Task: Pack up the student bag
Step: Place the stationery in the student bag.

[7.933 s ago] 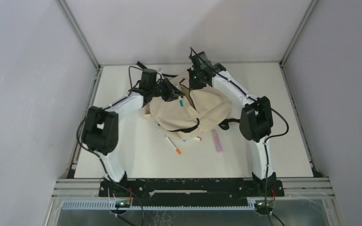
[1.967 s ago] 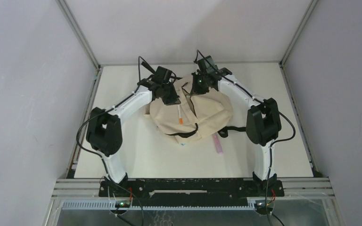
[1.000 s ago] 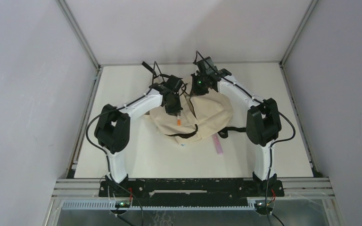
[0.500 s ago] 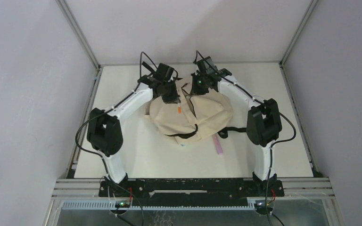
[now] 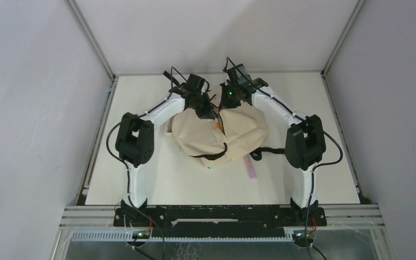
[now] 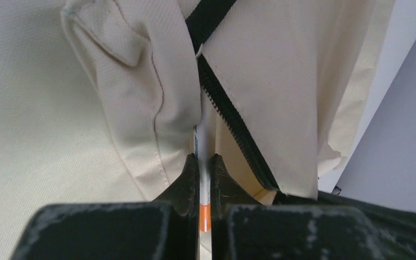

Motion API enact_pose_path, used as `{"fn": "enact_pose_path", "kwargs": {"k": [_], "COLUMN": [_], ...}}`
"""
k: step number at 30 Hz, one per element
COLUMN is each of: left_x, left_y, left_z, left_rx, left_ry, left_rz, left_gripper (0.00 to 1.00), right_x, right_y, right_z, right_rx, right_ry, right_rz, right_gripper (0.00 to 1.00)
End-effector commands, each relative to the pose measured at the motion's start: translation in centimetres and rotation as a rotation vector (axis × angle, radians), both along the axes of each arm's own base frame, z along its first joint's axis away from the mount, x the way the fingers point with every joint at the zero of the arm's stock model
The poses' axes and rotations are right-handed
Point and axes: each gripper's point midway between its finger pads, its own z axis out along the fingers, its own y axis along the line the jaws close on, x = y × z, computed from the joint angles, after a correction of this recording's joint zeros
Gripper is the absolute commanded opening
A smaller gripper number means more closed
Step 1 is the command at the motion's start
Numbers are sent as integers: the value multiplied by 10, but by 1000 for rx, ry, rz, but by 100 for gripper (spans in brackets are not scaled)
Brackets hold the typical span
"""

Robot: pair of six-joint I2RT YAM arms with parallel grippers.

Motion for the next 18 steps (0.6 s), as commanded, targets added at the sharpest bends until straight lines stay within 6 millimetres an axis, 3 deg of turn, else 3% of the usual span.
{"fn": "enact_pose_path", "kwargs": {"k": [1,6,11,13,18], "left_x": [15,11,-1,-9,-46], "left_y": [-25,-28,-15,-12,6], "left_z": [28,34,64,72,80], "left_rx": [-103,-121,-94,-92,-55], "left_ry": [-62,-70,-166,-186,-221], "left_rz": [-11,-38,-52,-65,-92], "left_gripper": [3,35,60,60,47], "right_x": [-2,-3,-2,-2,-3], "right_y": [10,10,9,10,10], "right_z": [55,56,55,55,50], "right_rx": [91,92,90,90,85], "right_ry": [-98,-99,-97,-97,-86], "right_rz": [8,7,9,8,7], "right_gripper": [0,0,0,0,0]}}
